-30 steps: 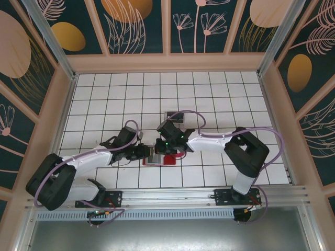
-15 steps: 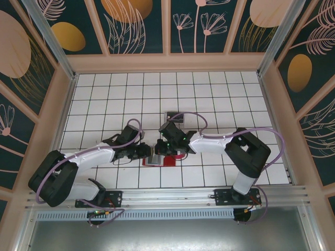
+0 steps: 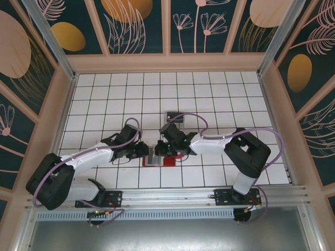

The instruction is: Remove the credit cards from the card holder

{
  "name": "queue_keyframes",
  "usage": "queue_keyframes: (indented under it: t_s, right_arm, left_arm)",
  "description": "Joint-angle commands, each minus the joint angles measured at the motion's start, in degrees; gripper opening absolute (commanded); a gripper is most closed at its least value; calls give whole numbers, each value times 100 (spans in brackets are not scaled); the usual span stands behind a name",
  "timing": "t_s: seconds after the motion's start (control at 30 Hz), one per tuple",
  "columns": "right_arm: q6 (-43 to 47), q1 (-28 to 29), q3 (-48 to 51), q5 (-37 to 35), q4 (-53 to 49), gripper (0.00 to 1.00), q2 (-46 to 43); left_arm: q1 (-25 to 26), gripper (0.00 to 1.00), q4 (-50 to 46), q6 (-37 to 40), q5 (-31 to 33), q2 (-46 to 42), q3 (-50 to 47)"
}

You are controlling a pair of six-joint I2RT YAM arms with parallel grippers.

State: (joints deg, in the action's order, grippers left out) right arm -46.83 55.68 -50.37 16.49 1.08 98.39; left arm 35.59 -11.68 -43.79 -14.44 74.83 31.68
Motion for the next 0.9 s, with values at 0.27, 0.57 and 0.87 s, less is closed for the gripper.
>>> queue_keyframes:
  t_s: [0.27, 0.57, 0.87]
  right_arm:
    - [-11, -62, 387, 117, 484, 6, -404]
    - [-108, -83, 529, 179, 727, 6, -444]
    - [-171, -144, 660, 263, 911, 7, -518]
  left_arm:
    - [38, 22, -243, 114, -69, 173, 392]
    - [56, 22, -300, 248, -268, 393, 540]
    - [210, 21, -273, 277, -348, 702, 679]
